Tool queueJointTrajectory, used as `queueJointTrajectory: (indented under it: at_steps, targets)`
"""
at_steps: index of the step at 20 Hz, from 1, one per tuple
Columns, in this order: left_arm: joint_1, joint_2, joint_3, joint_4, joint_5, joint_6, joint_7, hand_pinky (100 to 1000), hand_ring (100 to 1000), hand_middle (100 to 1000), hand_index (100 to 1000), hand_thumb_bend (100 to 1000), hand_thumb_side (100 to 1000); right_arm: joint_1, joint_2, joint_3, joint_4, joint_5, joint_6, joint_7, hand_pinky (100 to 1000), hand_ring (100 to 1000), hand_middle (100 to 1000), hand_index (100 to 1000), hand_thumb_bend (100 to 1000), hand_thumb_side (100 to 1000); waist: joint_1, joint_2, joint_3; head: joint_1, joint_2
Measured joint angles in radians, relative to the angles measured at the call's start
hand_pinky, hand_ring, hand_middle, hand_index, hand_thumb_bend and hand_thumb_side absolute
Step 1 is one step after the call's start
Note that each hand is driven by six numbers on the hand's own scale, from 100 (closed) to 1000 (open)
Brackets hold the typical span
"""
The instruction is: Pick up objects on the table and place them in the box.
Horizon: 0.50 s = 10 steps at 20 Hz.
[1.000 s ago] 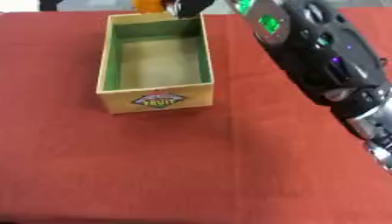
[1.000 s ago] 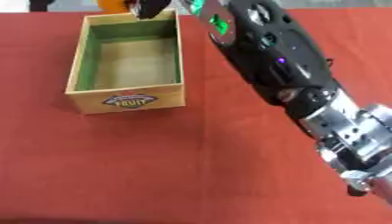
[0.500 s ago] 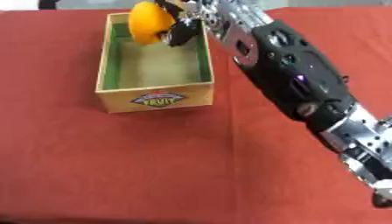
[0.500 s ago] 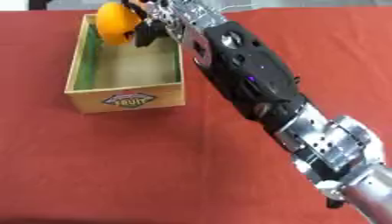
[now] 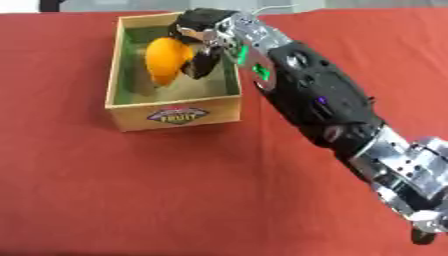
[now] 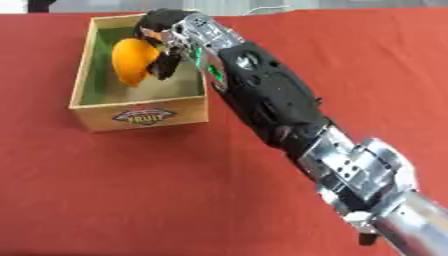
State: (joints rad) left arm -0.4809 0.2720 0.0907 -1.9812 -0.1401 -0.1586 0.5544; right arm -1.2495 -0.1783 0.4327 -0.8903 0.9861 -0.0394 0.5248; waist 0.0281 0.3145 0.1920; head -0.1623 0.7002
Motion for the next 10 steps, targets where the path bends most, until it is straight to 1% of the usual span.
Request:
queueJointTrajectory:
  at_steps: [3, 7, 8, 9, 10]
  targets:
    - [0.000, 0.000, 0.000, 0.000, 0.000, 0.000, 0.000, 578, 604, 640, 779, 100, 866, -0.002, 0.006, -0.010, 0.020, 0.028, -0.022, 0.022, 820, 869, 785, 998, 100, 265, -0.001, 0.000, 0.000, -0.001, 0.000]
    - [0.000, 0.000, 0.000, 0.000, 0.000, 0.000, 0.000, 578, 604, 640, 780, 100, 866, -0.009, 0.008, -0.023, 0.036, 0.068, -0.026, 0.027, 832, 892, 817, 1000, 100, 442, -0.002, 0.000, 0.000, -0.002, 0.000]
    - [0.000, 0.000, 0.000, 0.000, 0.000, 0.000, 0.000, 578, 604, 640, 780, 100, 866, -0.009, 0.008, -0.026, 0.039, 0.081, -0.023, 0.026, 834, 895, 820, 1000, 100, 461, -0.002, 0.000, 0.000, -0.002, 0.000]
    - [0.000, 0.000, 0.000, 0.000, 0.000, 0.000, 0.000, 578, 604, 640, 780, 100, 866, -0.009, 0.008, -0.030, 0.042, 0.095, -0.021, 0.024, 841, 906, 834, 1000, 204, 523, -0.002, 0.000, 0.000, -0.002, 0.000]
    - [0.000, 0.000, 0.000, 0.000, 0.000, 0.000, 0.000, 579, 604, 640, 780, 100, 866, -0.010, 0.008, -0.033, 0.045, 0.108, -0.018, 0.021, 841, 907, 836, 1000, 212, 528, -0.002, 0.000, 0.000, -0.002, 0.000]
